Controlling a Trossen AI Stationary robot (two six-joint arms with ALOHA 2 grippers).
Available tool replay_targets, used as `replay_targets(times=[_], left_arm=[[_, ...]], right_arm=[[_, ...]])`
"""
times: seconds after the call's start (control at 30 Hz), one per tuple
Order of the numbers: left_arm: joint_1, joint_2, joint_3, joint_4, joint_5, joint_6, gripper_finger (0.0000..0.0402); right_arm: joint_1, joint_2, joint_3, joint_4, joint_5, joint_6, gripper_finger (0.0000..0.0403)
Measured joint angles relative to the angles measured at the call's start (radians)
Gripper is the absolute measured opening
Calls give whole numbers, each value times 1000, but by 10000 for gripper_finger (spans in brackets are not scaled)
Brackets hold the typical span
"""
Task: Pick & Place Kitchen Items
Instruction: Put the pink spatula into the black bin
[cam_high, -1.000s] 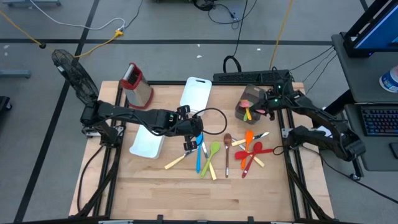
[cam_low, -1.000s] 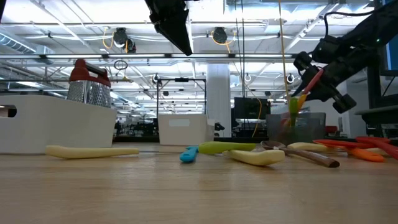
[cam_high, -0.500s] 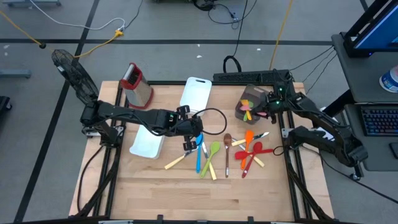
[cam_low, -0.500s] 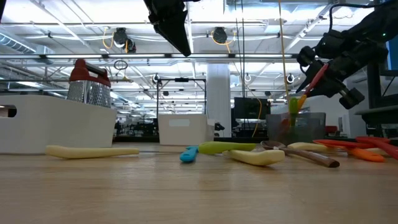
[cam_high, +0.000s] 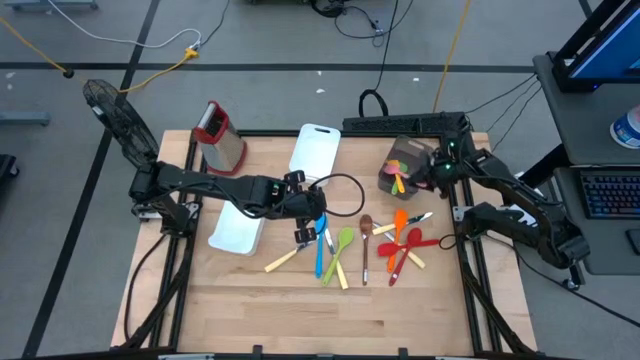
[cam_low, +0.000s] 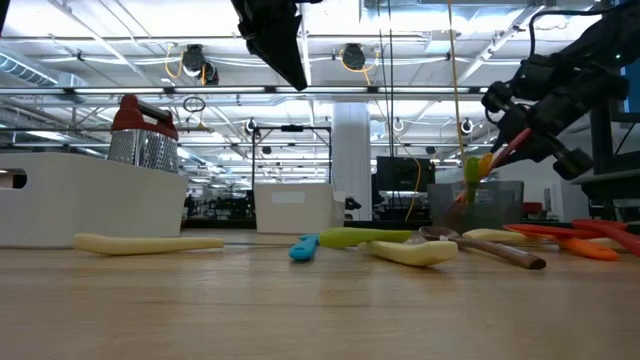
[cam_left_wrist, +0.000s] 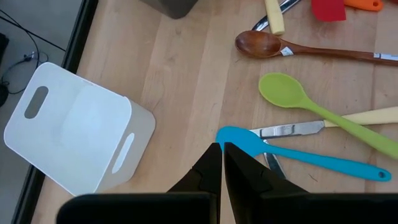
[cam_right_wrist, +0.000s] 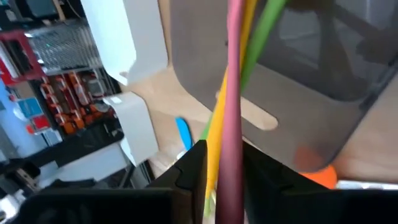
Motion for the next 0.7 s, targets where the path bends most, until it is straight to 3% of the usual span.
replay_targets(times=[0.7], left_arm=[[0,0,0,-1,0,4,21]], right_arm=[[7,-149,0,-192,-187,-27,59]])
